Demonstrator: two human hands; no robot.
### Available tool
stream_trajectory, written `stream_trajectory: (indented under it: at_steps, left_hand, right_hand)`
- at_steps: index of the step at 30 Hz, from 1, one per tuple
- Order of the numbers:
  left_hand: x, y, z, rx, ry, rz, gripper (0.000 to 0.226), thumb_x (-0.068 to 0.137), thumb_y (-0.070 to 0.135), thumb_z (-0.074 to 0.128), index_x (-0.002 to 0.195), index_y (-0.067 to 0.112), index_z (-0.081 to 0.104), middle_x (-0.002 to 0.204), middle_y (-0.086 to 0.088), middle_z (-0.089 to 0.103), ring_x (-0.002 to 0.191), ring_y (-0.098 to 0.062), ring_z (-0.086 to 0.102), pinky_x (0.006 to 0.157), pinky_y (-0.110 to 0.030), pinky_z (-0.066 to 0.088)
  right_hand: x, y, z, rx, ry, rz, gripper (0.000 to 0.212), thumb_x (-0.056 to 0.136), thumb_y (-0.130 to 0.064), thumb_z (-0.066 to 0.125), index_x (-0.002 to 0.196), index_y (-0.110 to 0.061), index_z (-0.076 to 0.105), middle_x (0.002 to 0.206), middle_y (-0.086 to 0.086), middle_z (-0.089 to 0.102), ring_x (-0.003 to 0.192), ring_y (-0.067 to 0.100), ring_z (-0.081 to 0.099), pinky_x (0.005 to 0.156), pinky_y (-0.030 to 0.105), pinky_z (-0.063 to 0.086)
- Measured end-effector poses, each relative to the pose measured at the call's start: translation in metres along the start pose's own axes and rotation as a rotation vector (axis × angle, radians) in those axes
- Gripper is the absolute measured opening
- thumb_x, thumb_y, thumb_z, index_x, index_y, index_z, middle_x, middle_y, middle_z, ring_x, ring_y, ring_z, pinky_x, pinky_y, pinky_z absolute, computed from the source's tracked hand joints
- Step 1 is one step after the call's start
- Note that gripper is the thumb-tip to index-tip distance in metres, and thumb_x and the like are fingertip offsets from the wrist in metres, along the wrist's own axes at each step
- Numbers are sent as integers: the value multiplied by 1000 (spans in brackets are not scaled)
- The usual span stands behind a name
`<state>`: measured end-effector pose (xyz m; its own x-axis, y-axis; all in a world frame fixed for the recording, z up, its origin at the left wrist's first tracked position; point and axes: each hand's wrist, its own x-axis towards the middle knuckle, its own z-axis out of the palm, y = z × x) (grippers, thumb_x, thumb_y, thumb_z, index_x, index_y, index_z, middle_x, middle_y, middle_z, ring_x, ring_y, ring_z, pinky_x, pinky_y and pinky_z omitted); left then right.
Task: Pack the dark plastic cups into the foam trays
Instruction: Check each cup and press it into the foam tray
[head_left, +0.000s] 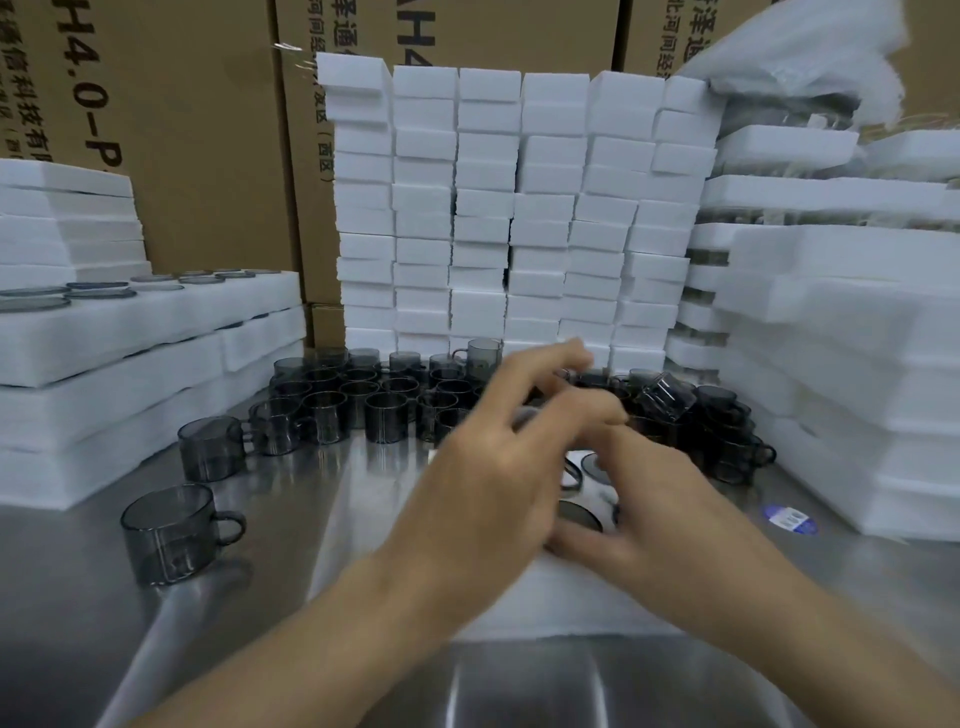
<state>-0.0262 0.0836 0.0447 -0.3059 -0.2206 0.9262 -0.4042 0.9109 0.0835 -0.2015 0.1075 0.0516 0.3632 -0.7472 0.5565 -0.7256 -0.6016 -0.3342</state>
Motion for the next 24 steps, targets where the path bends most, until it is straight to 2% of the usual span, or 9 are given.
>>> stream_trajectory:
  at_steps: [3, 6, 8, 10, 12, 15, 18, 21, 24]
  left_hand:
    - [-8, 10, 11, -60, -60, -6, 57, 88, -21, 55, 128, 18, 67, 152, -5, 50, 114, -21, 64, 80, -33, 58]
    - [-8, 11, 9, -118, -3, -10, 48, 93, -14, 61, 130, 16, 67, 149, -4, 50, 116, -13, 63, 93, -24, 57]
    - [-5, 12, 7, -103, 47, -2, 40, 96, -3, 63, 131, 17, 65, 147, -2, 52, 127, -10, 59, 101, -22, 53]
    - [-4, 11, 4, -22, 81, -17, 45, 93, 5, 66, 134, 22, 63, 147, 2, 53, 134, -14, 56, 104, -27, 52]
    - [-4, 11, 2, 40, 71, -72, 53, 90, 12, 69, 140, 26, 59, 150, 6, 51, 139, -16, 51, 112, -26, 45]
    - [-4, 13, -1, 18, -27, -205, 64, 93, 27, 66, 153, 32, 47, 155, 16, 46, 146, -10, 45, 116, -15, 34]
    - [-4, 15, -3, -54, -102, -283, 68, 96, 38, 60, 160, 37, 37, 153, 26, 45, 145, -4, 47, 112, -12, 37]
    - [-2, 15, -2, -78, -66, -280, 65, 97, 35, 64, 158, 32, 42, 148, 23, 50, 143, -7, 50, 110, -14, 40]
    - [0, 15, -1, -151, 26, -326, 66, 94, 22, 76, 154, 30, 50, 141, 22, 57, 137, -6, 56, 108, -11, 40]
  right_hand:
    - [-2, -1, 10, -28, 48, -34, 43, 78, -42, 58, 119, -53, 54, 100, -25, 68, 89, 6, 70, 69, 31, 59]
    - [0, 4, 12, 11, 132, -13, 33, 74, -47, 54, 100, -66, 56, 101, -34, 66, 89, -1, 69, 67, 18, 49]
    - [0, 11, 11, 78, 193, 7, 48, 80, -39, 69, 121, -62, 59, 118, -34, 67, 106, -3, 69, 82, 21, 53]
    - [1, 17, 9, 144, 248, 21, 62, 86, -35, 79, 141, -50, 55, 129, -28, 67, 117, 3, 68, 91, 31, 56]
    - [1, 23, 8, 163, 282, 30, 59, 89, -50, 76, 143, -46, 52, 123, -24, 70, 112, 7, 70, 89, 37, 57]
    - [0, 25, 7, 158, 277, 67, 60, 89, -74, 64, 143, -57, 44, 106, -11, 75, 93, 13, 74, 82, 46, 60]
    - [0, 21, 8, 119, 245, 82, 61, 89, -80, 56, 144, -64, 35, 98, -1, 76, 83, 16, 74, 77, 48, 60]
    - [0, 18, 8, 104, 272, 57, 62, 91, -71, 60, 147, -64, 34, 112, -15, 74, 86, 13, 73, 78, 45, 60]
    - [0, 15, 7, 81, 304, 41, 68, 90, -64, 66, 152, -56, 39, 135, -23, 64, 106, 9, 70, 80, 39, 59]
